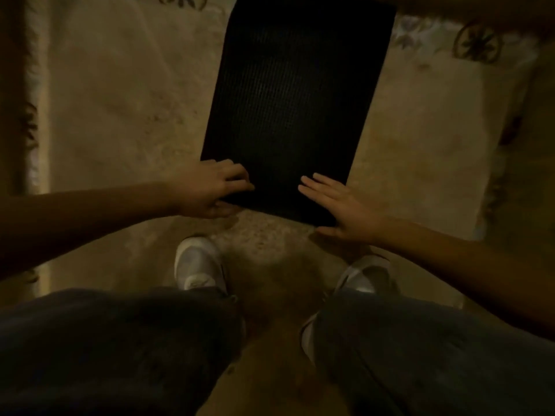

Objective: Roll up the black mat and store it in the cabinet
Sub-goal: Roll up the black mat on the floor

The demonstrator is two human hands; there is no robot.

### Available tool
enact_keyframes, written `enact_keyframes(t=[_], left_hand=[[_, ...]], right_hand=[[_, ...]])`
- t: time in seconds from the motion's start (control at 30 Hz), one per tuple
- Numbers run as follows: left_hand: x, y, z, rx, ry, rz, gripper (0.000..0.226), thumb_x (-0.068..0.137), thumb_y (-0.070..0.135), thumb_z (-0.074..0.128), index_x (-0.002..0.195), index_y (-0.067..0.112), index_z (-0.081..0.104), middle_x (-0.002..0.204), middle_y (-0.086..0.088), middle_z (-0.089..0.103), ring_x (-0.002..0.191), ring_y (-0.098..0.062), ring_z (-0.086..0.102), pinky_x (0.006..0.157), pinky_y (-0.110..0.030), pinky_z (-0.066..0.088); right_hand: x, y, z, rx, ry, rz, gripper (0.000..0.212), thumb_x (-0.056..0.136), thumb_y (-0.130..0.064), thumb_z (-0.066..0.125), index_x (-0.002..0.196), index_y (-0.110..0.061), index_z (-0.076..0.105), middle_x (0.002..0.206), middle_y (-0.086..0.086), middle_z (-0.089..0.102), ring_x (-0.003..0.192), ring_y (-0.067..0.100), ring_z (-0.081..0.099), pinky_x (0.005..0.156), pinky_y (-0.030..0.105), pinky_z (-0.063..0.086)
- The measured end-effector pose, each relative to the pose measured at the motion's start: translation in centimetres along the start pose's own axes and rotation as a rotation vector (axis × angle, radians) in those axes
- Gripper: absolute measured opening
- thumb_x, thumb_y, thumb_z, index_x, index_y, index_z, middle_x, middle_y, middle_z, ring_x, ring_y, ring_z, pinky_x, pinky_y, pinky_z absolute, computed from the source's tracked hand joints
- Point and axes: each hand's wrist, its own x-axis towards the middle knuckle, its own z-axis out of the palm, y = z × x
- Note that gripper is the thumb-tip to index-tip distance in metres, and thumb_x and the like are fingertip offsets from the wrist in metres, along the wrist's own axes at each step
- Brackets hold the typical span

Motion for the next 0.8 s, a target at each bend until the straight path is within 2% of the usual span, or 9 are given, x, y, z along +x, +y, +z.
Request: enact_keyframes(t=[0.1, 0.2, 0.27, 0.37, 0.47, 0.6, 0.7, 0.8], left_hand=[[0.5, -0.5, 2.8, 0.022, 0.008, 0.03, 0.06, 0.086, 0.047, 0.064, 0.136, 0.017, 0.053, 0.127, -0.01, 0.049, 0.107, -0.027, 0.051, 0.077, -0.043, 0.052], [1.0, -0.3, 3.9, 0.019, 0.121, 0.031, 0.045, 0.089, 0.037, 0.064, 0.127, 0.014, 0.059, 0.12, -0.012, 0.054, 0.1, -0.027, 0.055, 0.071, -0.043, 0.053], [1.0, 0.0, 4.3, 0.05, 0.178, 0.052, 0.04, 0.091, 0.035, 0.061, 0.122, 0.01, 0.064, 0.116, -0.013, 0.06, 0.095, -0.028, 0.058, 0.069, -0.041, 0.053], [0.7, 0.3, 4.5, 0.059, 0.24, 0.05, 0.037, 0.097, 0.032, 0.053, 0.116, 0.005, 0.069, 0.11, -0.014, 0.066, 0.089, -0.029, 0.063, 0.066, -0.041, 0.055], [0.9, 1.0, 4.0, 0.022, 0.265, -0.005, 0.04, 0.099, 0.034, 0.047, 0.113, 0.005, 0.071, 0.104, -0.012, 0.069, 0.085, -0.028, 0.067, 0.063, -0.039, 0.058], [1.6, 3.5, 3.9, -0.069, 0.27, -0.036, 0.041, 0.097, 0.035, 0.044, 0.115, 0.008, 0.07, 0.1, -0.007, 0.071, 0.083, -0.022, 0.068, 0.065, -0.032, 0.056], [2.3, 4.9, 4.0, -0.239, 0.312, -0.084, 0.038, 0.096, 0.032, 0.045, 0.117, 0.011, 0.069, 0.096, -0.002, 0.071, 0.081, -0.015, 0.067, 0.067, -0.027, 0.054], [2.4, 5.4, 5.2, -0.364, 0.287, -0.069, 0.033, 0.096, 0.028, 0.046, 0.12, 0.016, 0.065, 0.098, 0.003, 0.069, 0.083, -0.007, 0.064, 0.073, -0.012, 0.045]], right_hand=[[1.0, 1.2, 2.4, -0.061, 0.135, -0.06, 0.08, 0.088, -0.046, 0.071, 0.154, -0.018, 0.037, 0.165, 0.003, 0.026, 0.151, 0.026, 0.026, 0.112, 0.053, 0.039], [0.8, 1.7, 3.6, -0.066, 0.294, -0.106, 0.067, 0.09, -0.043, 0.071, 0.147, -0.016, 0.05, 0.159, 0.007, 0.039, 0.144, 0.029, 0.038, 0.111, 0.046, 0.038], [0.0, 1.6, 4.5, -0.086, 0.401, -0.122, 0.056, 0.093, -0.038, 0.069, 0.141, -0.012, 0.057, 0.145, 0.014, 0.053, 0.13, 0.033, 0.051, 0.104, 0.046, 0.044], [-1.2, 1.0, 6.4, -0.149, 0.52, -0.118, 0.039, 0.099, -0.027, 0.063, 0.132, -0.006, 0.064, 0.118, 0.016, 0.066, 0.099, 0.031, 0.063, 0.078, 0.048, 0.053], [-1.8, 0.7, 6.8, -0.117, 0.59, -0.056, 0.031, 0.101, -0.017, 0.058, 0.126, -0.002, 0.067, 0.11, 0.016, 0.068, 0.091, 0.029, 0.064, 0.073, 0.044, 0.055], [-3.3, 1.3, 5.4, -0.035, 0.632, 0.017, 0.032, 0.1, -0.016, 0.052, 0.127, -0.006, 0.066, 0.099, 0.012, 0.069, 0.083, 0.026, 0.063, 0.071, 0.035, 0.053], [-4.9, 2.4, 4.8, 0.05, 0.634, -0.031, 0.033, 0.099, -0.015, 0.05, 0.13, -0.019, 0.061, 0.101, 0.008, 0.071, 0.083, 0.025, 0.066, 0.065, 0.04, 0.056], [-6.1, 3.3, 5.4, 0.133, 0.618, -0.118, 0.042, 0.095, -0.006, 0.046, 0.129, -0.024, 0.061, 0.104, 0.008, 0.07, 0.082, 0.026, 0.066, 0.06, 0.043, 0.054]])
